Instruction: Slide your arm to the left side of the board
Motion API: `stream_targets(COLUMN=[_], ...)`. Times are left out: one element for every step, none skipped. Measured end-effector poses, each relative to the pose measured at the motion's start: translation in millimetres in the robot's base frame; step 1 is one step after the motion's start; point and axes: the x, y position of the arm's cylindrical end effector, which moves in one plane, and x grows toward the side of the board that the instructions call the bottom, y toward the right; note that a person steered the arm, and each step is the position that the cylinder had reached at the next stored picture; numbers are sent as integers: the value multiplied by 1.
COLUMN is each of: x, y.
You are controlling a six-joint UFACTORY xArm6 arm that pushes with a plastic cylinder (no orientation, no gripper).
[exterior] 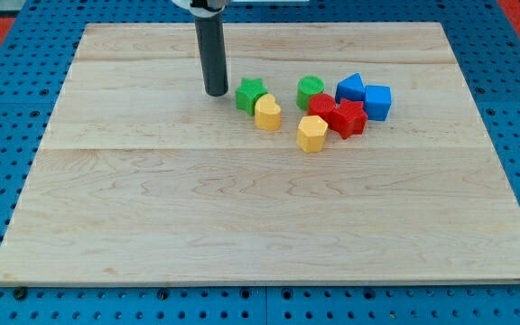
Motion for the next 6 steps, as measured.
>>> stream_targets(x=[5,21,20,19,16,15], y=[30,83,62,6,-74,-150])
